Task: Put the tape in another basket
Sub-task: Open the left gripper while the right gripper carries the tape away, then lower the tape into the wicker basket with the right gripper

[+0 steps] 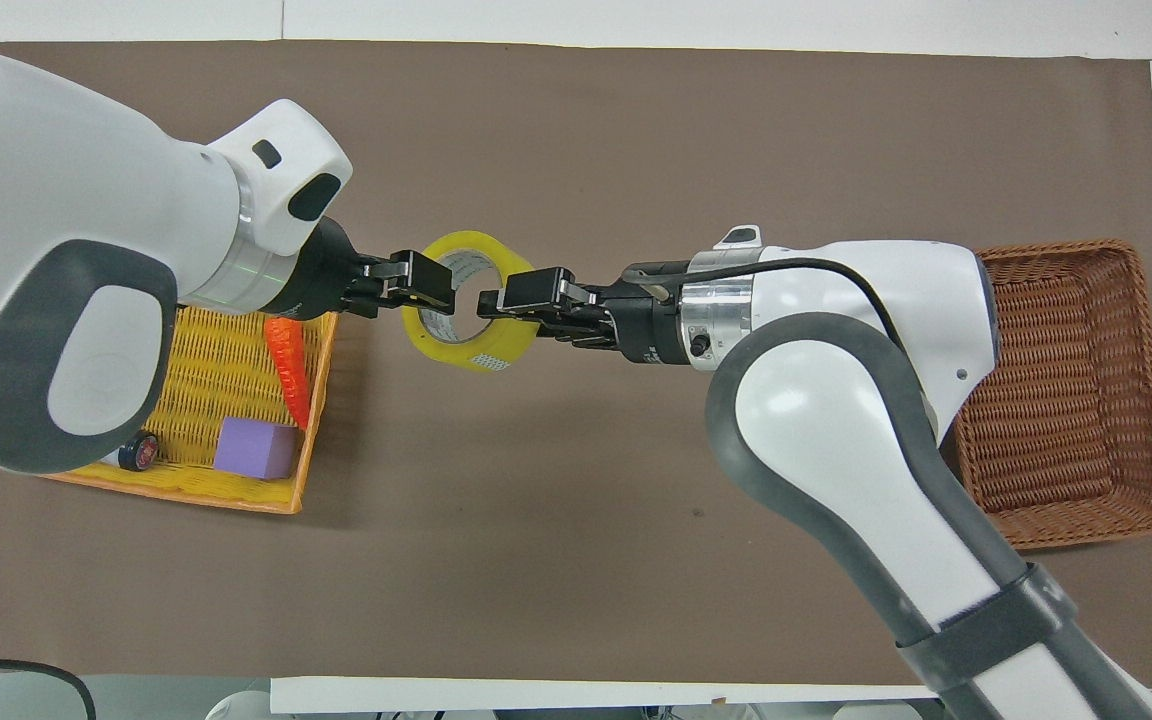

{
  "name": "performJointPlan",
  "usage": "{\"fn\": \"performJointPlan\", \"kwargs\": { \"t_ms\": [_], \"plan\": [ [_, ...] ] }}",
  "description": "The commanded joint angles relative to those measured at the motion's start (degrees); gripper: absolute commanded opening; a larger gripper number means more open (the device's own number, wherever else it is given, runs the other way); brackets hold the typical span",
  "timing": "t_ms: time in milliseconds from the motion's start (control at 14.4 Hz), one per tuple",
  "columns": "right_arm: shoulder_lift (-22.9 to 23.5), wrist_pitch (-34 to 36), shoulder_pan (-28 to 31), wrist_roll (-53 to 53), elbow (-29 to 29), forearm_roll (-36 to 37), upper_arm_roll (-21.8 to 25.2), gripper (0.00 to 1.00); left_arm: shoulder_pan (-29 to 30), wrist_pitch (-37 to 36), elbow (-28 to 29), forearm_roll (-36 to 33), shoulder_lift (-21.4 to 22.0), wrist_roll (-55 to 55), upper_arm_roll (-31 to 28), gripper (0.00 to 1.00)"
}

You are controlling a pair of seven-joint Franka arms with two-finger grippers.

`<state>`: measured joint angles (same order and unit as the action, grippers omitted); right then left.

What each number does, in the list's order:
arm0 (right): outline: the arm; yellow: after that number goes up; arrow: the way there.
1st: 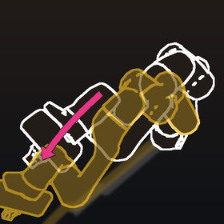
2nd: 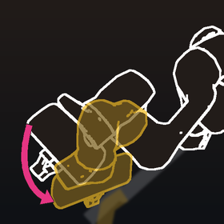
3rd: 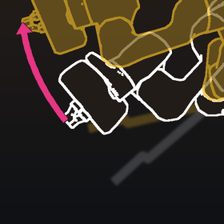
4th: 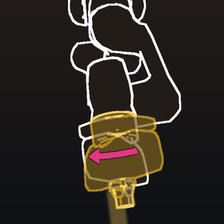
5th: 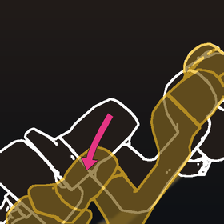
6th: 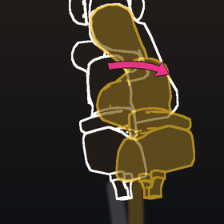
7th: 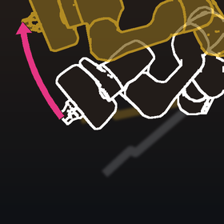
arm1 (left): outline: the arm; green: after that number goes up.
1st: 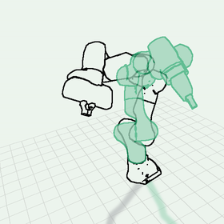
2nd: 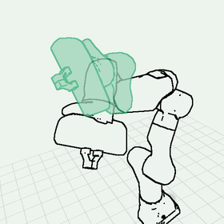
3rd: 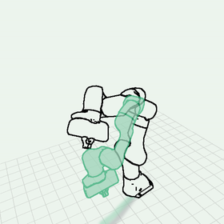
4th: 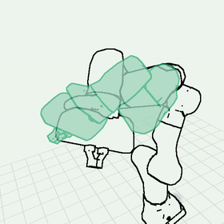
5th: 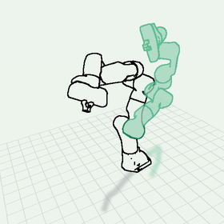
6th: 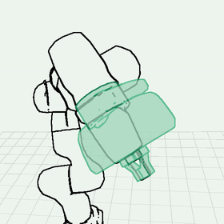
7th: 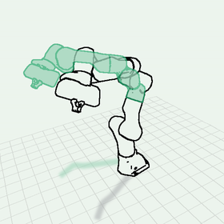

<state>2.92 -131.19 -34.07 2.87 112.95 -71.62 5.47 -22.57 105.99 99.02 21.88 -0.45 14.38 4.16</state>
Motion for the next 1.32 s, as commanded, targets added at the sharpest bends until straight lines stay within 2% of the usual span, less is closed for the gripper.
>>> {"fn": "performJointPlan", "kwargs": {
  "t_ms": [0,70,348,556,834,1112,1251],
  "plan": [
    [-0.37,-0.30,0.41,0.74,-0.01,-0.71,-0.28,0.04,2.60,-4.81,-3.38,-0.96,1.24,-0.32,-1.17,1.00],
    [-0.37,-0.39,0.41,0.74,0.07,-0.71,-0.28,0.04,4.53,-6.22,-4.96,-2.18,1.16,-0.93,-1.26,1.00],
    [-0.37,0.05,0.84,0.74,-0.01,-0.62,-0.19,0.04,10.77,-6.41,-4.80,-11.23,1.16,-6.90,-1.26,1.00],
    [-0.81,8.11,7.77,3.97,0.07,0.86,-0.10,0.04,17.62,-6.59,-4.63,-13.88,1.07,-14.97,-1.26,1.00],
    [-1.16,21.90,21.90,10.30,-0.10,7.79,-0.10,0.04,23.79,-6.41,-3.75,-19.32,1.16,-26.40,-1.26,1.00],
    [-1.42,38.25,42.72,20.75,-0.36,19.82,0.16,0.04,27.48,-6.41,-3.40,-20.48,1.24,-30.73,-1.35,1.00],
    [-0.55,44.58,51.87,26.10,-1.85,26.33,0.16,0.00,27.67,-6.32,-3.40,-20.48,1.24,-30.56,-1.35,1.00]
  ]
}}
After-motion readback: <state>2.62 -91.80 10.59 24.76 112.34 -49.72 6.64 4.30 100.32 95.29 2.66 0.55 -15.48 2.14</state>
